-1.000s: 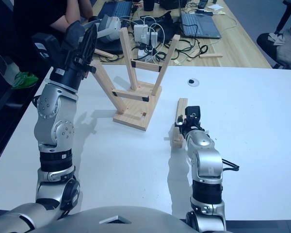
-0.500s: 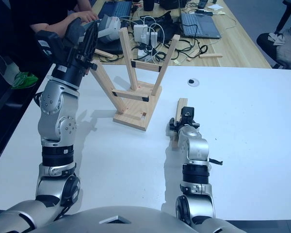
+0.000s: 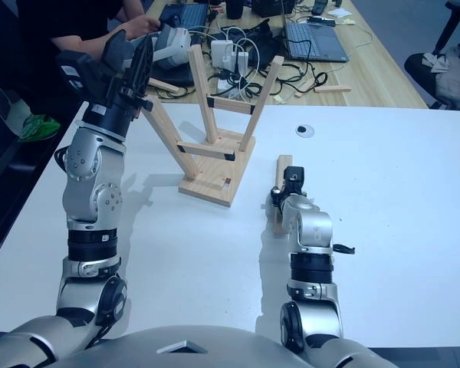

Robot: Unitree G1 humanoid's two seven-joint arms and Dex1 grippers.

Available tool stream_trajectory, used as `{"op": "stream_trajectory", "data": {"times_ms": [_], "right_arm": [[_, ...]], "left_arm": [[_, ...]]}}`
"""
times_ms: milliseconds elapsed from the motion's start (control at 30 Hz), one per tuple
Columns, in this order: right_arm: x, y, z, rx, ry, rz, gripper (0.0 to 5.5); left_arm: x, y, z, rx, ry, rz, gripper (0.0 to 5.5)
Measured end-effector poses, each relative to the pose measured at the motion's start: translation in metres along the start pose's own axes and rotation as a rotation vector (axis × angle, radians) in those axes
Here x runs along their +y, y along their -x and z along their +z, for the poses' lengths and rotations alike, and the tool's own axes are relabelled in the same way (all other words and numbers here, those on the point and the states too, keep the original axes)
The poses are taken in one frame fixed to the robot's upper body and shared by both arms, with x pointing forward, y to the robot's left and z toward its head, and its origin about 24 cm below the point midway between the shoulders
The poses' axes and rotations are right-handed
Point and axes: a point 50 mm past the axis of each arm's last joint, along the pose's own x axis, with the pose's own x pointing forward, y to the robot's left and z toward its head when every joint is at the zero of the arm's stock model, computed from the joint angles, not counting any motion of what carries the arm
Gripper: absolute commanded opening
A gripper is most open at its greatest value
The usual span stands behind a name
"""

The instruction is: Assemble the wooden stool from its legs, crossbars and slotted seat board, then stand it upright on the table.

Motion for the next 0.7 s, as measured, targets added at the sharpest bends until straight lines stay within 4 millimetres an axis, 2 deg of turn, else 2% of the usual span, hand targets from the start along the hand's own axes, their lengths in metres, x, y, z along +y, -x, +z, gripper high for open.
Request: {"op": "stream_trajectory", "data": {"times_ms": [167, 333, 400, 433, 500, 600, 633, 667, 700], "right_arm": [[0.0, -0.001, 0.0, -0.009, -0.06, -0.012, 2.04], [-0.002, 0.002, 0.009, -0.19, -0.274, -0.004, 2.04], [-0.009, 0.016, 0.033, -0.397, -0.313, -0.009, 2.04], [-0.014, 0.032, 0.054, -0.577, -0.337, 0.002, 2.04], [-0.014, 0.056, 0.084, -0.796, -0.367, 0.061, 2.04], [-0.016, 0.093, 0.127, -1.016, -0.411, 0.268, 2.04], [-0.014, 0.111, 0.147, -1.084, -0.405, 0.422, 2.03], [-0.013, 0.118, 0.154, -1.107, -0.399, 0.481, 2.03], [-0.009, 0.129, 0.164, -1.123, -0.376, 0.612, 2.03]], "left_arm": [[0.007, -0.004, 0.004, -0.012, -0.018, 0.013, 2.37], [0.015, -0.004, 0.008, -0.015, -0.037, 0.028, 2.37], [0.017, -0.006, 0.011, -0.024, -0.046, 0.029, 2.37], [0.021, -0.009, 0.017, -0.032, -0.062, 0.026, 2.37], [0.026, -0.015, 0.029, -0.059, -0.071, 0.019, 2.37], [0.028, -0.026, 0.047, -0.055, 0.039, -0.058, 2.37], [0.022, -0.032, 0.057, -0.032, 0.138, -0.147, 2.37], [0.018, -0.034, 0.06, -0.025, 0.175, -0.188, 2.37], [0.005, -0.035, 0.066, 0.013, 0.254, -0.304, 2.37]]}}
